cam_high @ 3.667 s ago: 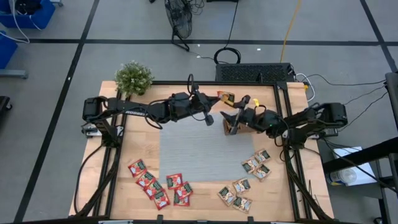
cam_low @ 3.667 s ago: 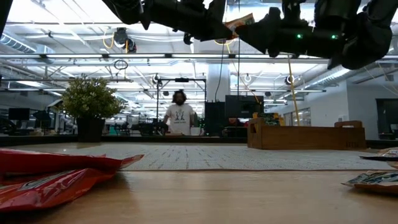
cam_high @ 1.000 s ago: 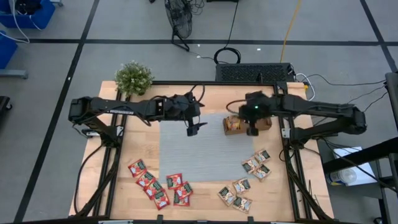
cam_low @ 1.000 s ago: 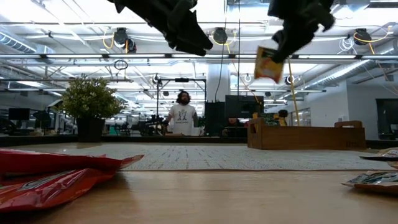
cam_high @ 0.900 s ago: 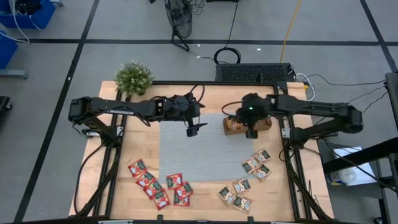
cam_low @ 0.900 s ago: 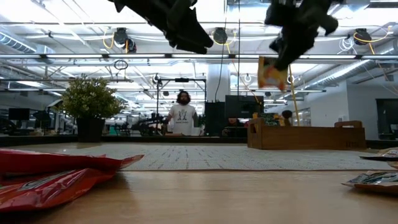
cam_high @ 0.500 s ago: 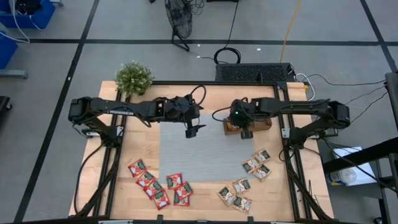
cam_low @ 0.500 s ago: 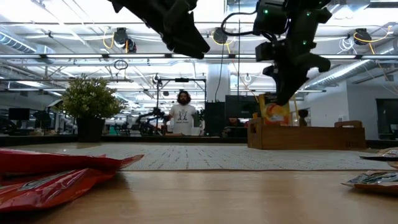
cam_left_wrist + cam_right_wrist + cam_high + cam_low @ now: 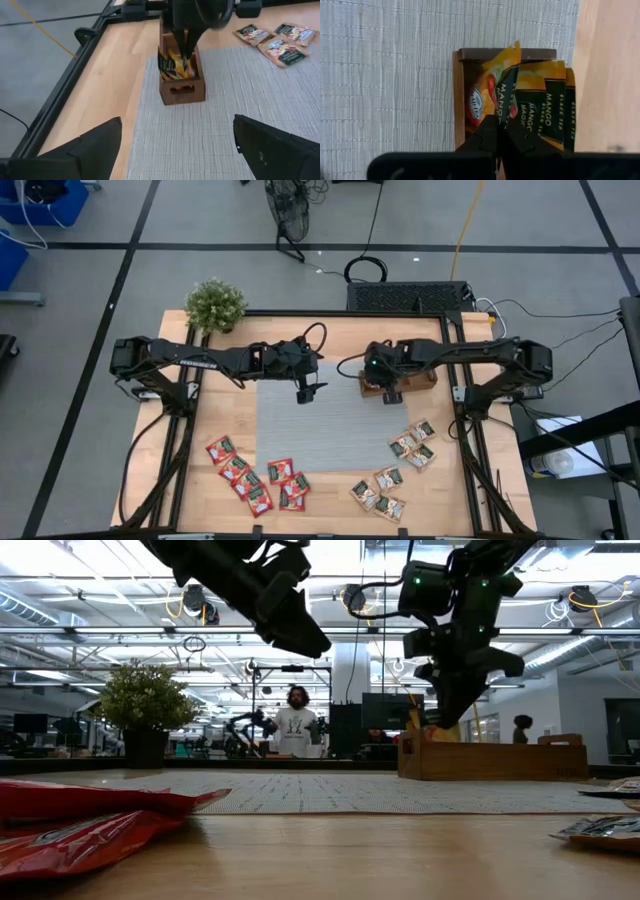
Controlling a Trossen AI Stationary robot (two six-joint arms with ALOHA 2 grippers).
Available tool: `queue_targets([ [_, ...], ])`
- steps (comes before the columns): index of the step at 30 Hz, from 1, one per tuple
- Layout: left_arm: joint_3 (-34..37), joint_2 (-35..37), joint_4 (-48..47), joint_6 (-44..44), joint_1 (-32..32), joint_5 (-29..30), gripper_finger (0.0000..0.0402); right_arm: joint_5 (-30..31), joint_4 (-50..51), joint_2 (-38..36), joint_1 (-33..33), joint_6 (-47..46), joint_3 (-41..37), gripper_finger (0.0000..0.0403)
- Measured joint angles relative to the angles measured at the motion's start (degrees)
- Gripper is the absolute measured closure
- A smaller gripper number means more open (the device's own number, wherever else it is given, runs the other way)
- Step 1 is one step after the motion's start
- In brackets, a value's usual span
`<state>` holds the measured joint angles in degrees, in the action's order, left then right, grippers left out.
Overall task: Pick & Place Tea
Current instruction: Put the yellow tea bag into the left section of the wooden organizer, then put the brown tea bag into the right section of the wooden organizer
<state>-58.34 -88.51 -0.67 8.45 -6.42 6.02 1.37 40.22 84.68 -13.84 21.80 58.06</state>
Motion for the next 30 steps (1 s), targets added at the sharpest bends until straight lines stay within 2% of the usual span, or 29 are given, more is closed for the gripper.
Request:
queue_targets([
  [7,0.1,0.0,0.8,0.2,0.0,0.0,0.0029,0.4,-0.9,1.5,0.0,-2.5,0.0,0.0401],
  [10,0.1,0.0,1.1,0.2,0.0,0.0,0.0033,3.0,-1.8,1.4,0.0,-4.5,0.0,0.0389],
  [16,0.1,0.0,1.0,-0.2,0.0,0.0,0.0029,9.2,-1.8,1.4,0.1,-6.2,0.0,0.0341],
  [24,0.1,0.0,0.9,-0.3,0.0,0.0,0.0026,9.3,-2.2,0.8,0.8,-8.7,0.0,0.0258],
  [30,0.1,0.0,0.9,-0.1,0.0,0.0,0.0034,9.3,-0.7,-2.3,0.9,-10.4,0.0,0.0233],
])
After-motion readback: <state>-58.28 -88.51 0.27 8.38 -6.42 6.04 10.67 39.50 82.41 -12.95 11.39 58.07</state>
